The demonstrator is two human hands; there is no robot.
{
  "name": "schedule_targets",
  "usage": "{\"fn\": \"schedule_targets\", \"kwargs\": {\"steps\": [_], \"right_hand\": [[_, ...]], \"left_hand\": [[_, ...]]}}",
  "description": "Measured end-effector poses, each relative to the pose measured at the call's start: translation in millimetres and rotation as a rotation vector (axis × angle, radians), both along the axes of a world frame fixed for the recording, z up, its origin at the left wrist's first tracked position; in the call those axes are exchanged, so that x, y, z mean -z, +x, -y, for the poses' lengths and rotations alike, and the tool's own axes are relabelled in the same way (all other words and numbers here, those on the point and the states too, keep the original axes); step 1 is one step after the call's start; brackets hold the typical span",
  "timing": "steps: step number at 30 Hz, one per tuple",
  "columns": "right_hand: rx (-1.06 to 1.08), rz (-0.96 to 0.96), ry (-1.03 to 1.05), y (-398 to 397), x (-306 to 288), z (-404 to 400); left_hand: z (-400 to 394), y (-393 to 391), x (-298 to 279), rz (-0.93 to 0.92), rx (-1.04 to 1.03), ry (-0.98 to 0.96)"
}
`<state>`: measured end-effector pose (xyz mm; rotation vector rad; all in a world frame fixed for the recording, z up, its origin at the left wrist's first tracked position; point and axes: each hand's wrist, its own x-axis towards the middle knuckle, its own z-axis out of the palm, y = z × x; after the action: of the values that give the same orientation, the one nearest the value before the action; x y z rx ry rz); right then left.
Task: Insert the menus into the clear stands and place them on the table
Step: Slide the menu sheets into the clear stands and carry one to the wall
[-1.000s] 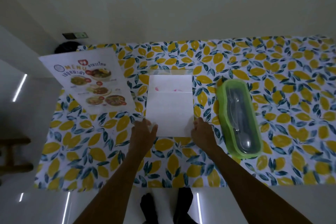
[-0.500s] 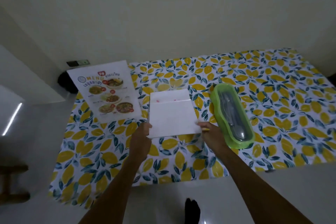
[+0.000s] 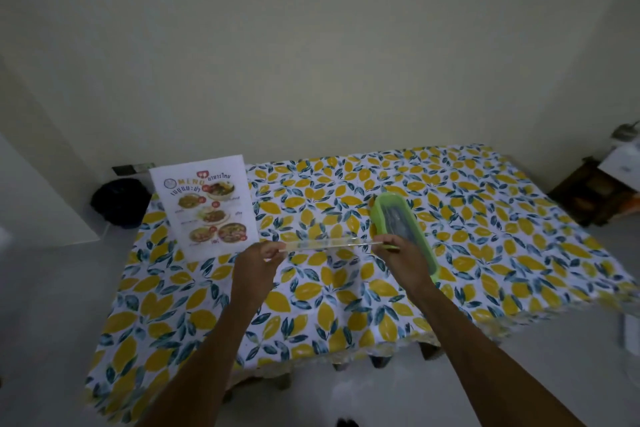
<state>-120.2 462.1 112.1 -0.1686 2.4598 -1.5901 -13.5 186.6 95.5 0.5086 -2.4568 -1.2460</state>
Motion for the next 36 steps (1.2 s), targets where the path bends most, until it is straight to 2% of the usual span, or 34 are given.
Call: {"fn": "schedule_targets", "kwargs": {"steps": [4, 12, 16, 22, 28, 36], "right_hand": [[-0.02, -0.053, -0.025, -19, -19, 9], [-0.011, -0.113, -0.015, -93, -18, 43], [-0.001, -0.141, -0.012, -148, -15, 65], [-0.085, -0.221, 0.099, -201, -5, 87], [-0.145, -0.316, 0.23, -222, 11, 95], [-0.112, -0.3, 0.26, -217, 24, 101]], "left_hand": [[7, -14, -22, -0.046, 0.003, -0.033], [27, -80, -45, 0.009, -0.074, -0.133], [31, -121, -46, 0.005, -0.127, -0.127], [45, -175, -39, 0.052, -0.235, -0.104], [49, -188, -29, 0.095, -0.282, -0.122], [50, -191, -20, 0.148, -0.307, -0.12]]}}
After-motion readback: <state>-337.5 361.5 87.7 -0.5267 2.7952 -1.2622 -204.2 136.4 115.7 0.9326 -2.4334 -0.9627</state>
